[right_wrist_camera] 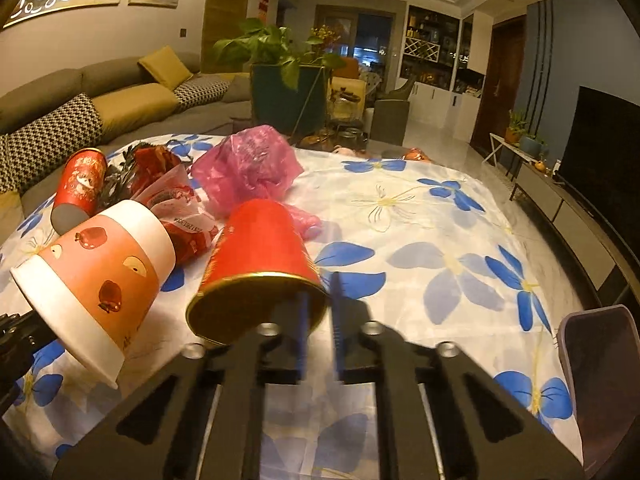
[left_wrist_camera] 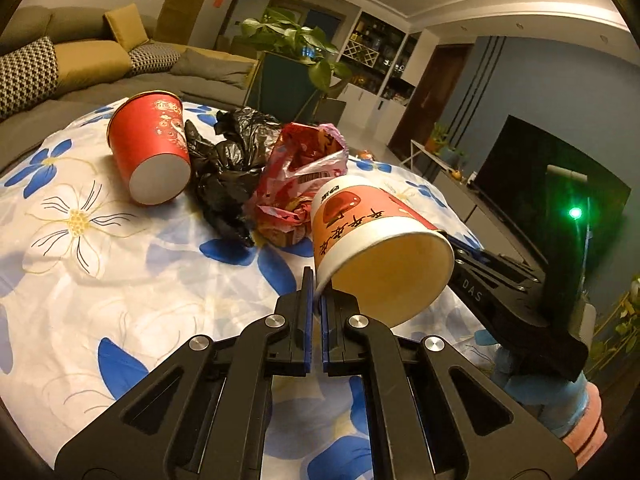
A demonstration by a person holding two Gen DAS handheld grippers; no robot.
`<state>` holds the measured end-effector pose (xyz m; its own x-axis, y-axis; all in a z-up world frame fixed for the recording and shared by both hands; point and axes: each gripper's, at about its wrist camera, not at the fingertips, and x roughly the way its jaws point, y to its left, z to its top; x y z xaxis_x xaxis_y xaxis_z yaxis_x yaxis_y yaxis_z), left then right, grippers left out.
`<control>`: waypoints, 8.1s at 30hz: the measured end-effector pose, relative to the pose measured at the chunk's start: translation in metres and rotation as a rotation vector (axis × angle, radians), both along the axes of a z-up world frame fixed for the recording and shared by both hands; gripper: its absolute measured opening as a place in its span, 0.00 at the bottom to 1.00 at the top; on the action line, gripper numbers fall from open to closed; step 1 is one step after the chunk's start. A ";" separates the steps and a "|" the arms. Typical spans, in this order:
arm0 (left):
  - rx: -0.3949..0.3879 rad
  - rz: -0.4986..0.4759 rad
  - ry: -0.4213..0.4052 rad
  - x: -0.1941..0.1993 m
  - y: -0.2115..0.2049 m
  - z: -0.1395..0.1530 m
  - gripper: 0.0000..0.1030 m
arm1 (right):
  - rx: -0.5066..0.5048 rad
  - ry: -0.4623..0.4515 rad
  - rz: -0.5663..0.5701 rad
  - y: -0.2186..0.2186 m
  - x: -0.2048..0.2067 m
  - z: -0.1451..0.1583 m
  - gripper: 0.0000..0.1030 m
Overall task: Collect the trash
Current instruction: 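Grasp the white-rimmed paper cup with the left tool while the right tool grasps the red cup, then lift both held cups and carry them over the grey bin, then open both tools over the bin, dropping both cups, then move both open tools back toward the bags and red cup on the table, then grasp the large red paper cup with the left tool while the right tool grasps the red wrapper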
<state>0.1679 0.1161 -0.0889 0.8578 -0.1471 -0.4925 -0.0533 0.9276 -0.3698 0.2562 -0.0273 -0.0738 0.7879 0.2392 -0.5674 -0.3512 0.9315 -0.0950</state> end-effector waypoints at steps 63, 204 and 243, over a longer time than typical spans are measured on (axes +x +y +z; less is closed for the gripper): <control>0.245 -0.398 -0.199 0.022 -0.276 0.079 0.02 | 0.336 -0.364 -0.557 -0.307 -0.156 0.077 0.04; 0.226 0.386 -0.143 -0.048 0.068 0.048 0.87 | 0.226 -0.109 0.057 0.072 -0.023 0.044 0.58; 0.041 0.324 0.077 0.061 0.107 0.008 0.69 | 0.345 -0.131 -0.009 -0.003 -0.052 0.039 0.04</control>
